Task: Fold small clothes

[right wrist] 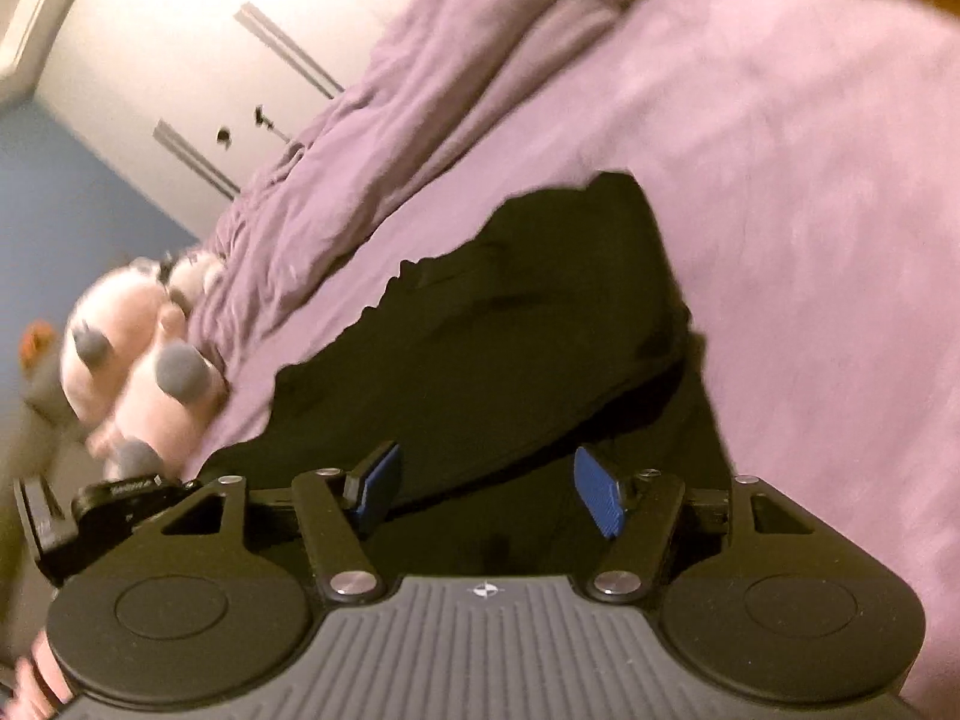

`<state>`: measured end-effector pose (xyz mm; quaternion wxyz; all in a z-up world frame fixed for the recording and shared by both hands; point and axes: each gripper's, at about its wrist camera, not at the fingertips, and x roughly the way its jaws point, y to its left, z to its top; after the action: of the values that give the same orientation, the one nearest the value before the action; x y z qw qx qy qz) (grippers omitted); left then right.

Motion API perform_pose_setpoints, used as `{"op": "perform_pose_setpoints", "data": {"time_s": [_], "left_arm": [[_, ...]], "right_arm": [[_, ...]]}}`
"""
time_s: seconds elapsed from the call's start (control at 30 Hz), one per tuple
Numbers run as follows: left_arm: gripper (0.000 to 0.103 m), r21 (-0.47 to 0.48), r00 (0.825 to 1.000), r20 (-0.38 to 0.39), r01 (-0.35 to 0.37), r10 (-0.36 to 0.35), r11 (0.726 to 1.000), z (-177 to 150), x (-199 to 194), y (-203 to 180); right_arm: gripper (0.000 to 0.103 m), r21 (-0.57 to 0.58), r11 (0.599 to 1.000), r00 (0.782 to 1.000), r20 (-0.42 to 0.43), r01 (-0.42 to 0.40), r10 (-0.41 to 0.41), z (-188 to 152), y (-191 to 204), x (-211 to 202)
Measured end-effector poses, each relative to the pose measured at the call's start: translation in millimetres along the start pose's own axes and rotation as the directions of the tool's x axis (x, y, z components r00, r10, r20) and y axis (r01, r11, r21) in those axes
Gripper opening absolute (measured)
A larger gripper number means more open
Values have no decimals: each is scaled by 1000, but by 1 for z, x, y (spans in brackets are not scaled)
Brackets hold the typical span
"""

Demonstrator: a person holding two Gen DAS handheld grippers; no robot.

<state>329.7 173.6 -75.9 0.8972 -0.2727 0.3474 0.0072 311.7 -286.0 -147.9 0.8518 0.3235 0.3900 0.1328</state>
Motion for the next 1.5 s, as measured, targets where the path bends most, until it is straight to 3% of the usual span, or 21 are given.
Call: {"op": "perform_pose_setpoints", "data": {"time_s": [0.1,0.23,0.43,0.5,0.57,0.67,0.73,0.8,0.87,0.97,1.07,1.2,1.33,1.5], "left_arm": [[5,14,997,31,-68,68,998,12,-8,11],[5,-29,993,49,-104,105,994,17,-15,30],[5,-57,995,21,-101,102,993,15,-13,41],[5,-47,995,11,-101,102,994,10,-12,40],[5,-36,996,-1,-91,91,995,5,-10,37],[5,-4,999,-18,-48,48,999,-1,-5,27],[5,17,999,-30,-20,20,1000,-6,1,22],[5,50,998,-43,-41,43,998,-12,9,18],[5,71,995,-63,-72,77,995,-18,20,19],[6,107,985,-108,-125,137,986,-25,30,24],[6,151,984,-110,-122,140,981,-30,26,27],[6,130,988,-111,-92,106,987,-27,19,33],[6,104,991,-99,-78,88,991,-24,19,32],[6,120,998,-52,-41,47,992,-14,12,20]], "right_arm": [[59,51,999,1000,0,-8,8,0,-7,9],[54,96,995,1000,15,-13,11,5,-7,20],[30,178,984,999,32,5,-11,12,-10,38],[13,201,979,999,39,28,-37,13,-13,43],[4,219,975,997,51,42,-54,14,-17,47],[3,219,974,992,98,58,-82,19,-23,42],[3,258,966,976,206,18,-73,22,-35,26],[3,277,960,968,232,30,-97,25,-46,18],[3,230,971,979,174,69,-111,25,-49,22],[3,56,988,977,146,146,-153,18,-34,25],[5,-73,978,976,115,193,-184,16,-21,22],[13,-173,957,970,109,235,-218,16,-5,3],[14,-309,915,962,167,259,-216,12,24,-4],[14,-493,827,963,143,268,-227,13,64,41]]}}
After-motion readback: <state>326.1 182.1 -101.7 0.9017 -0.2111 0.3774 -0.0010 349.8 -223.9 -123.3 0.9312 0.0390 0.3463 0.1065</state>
